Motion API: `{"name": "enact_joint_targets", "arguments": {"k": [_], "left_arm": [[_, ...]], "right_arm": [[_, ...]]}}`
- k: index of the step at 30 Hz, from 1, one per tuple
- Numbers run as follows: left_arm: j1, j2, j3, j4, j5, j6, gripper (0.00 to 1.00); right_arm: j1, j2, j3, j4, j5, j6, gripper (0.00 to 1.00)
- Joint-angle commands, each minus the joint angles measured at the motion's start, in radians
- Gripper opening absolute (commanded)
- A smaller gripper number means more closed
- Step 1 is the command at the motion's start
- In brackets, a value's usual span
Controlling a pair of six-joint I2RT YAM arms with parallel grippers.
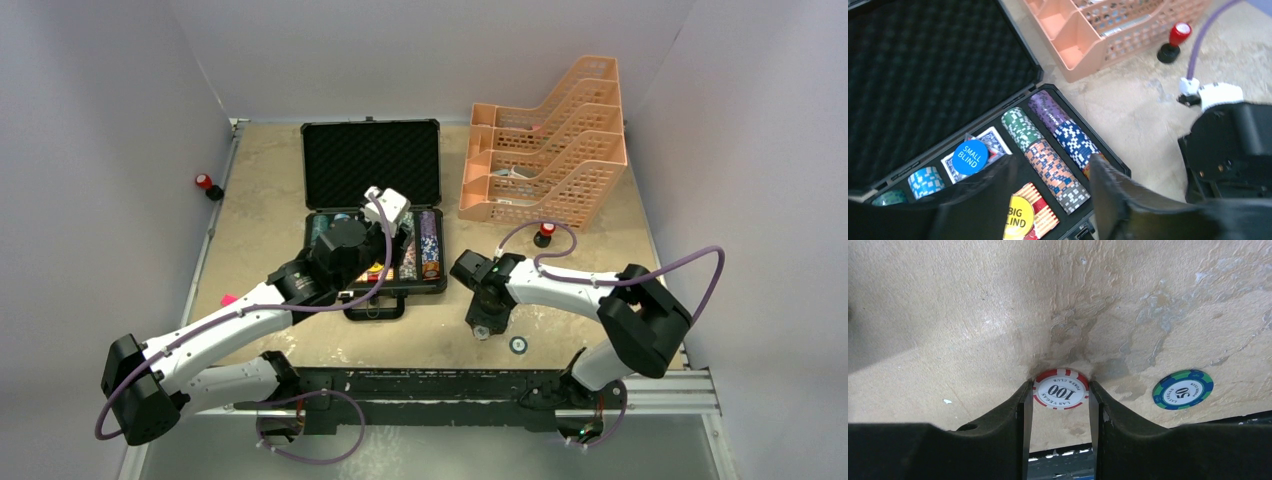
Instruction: Pack up texas hold em set
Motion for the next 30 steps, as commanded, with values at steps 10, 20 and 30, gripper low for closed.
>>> {"name": "enact_joint_targets", "arguments": {"k": [10, 20, 30], "left_arm": [[0.014, 0.135, 0.042, -0.098, 0.071, -0.477, 0.65], [0.013, 0.239, -0.180, 0.411, 0.471, -0.680, 0.55], [0.010, 0.410, -0.246, 0.712, 0.462, -0.789, 0.49]], "right_arm": [[-0.026, -0.135, 0.022, 0.053, 0.102, -0.066, 0.38], [-0.191, -0.282, 0.005, 0.282, -0.064, -0.235, 0.38], [-0.216, -0.316, 0.019, 0.387, -0.209, -0.274, 0.39]]}}
